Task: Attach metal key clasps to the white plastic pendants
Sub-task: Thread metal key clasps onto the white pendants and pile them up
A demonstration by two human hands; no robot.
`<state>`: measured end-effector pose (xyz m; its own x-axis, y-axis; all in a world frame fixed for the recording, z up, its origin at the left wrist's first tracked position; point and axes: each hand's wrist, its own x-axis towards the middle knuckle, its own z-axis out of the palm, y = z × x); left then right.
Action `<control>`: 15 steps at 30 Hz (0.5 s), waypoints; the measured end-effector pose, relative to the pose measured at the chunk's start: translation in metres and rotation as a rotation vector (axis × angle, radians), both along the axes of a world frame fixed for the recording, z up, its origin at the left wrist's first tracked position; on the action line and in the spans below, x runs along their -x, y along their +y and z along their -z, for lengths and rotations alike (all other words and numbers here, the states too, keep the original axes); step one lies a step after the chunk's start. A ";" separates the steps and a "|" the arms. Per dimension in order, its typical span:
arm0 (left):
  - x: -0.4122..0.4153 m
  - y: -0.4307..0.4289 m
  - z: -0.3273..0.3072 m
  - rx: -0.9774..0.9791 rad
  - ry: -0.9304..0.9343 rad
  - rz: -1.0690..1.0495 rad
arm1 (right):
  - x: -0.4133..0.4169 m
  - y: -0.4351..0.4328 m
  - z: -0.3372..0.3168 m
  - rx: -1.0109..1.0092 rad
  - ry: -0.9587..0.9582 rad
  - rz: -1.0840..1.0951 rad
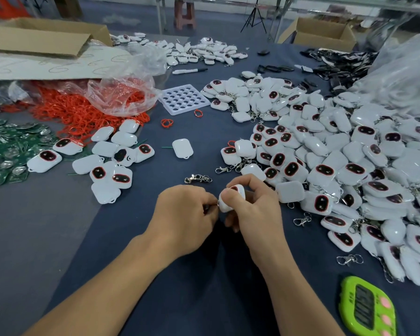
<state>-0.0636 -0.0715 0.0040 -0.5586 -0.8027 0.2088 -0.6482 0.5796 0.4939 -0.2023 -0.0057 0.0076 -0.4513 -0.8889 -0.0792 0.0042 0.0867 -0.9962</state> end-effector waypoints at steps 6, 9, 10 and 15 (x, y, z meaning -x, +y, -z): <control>-0.005 -0.009 -0.002 0.023 0.077 -0.119 | 0.009 -0.003 -0.003 -0.048 -0.099 -0.096; -0.018 -0.022 -0.007 0.057 0.126 -0.153 | 0.021 -0.001 -0.008 0.129 -0.565 -0.147; -0.024 -0.028 -0.009 0.113 0.121 -0.168 | 0.028 0.002 -0.009 0.260 -0.777 -0.137; -0.062 -0.061 -0.011 0.244 -0.064 -0.473 | 0.040 0.006 -0.006 0.380 -0.949 -0.147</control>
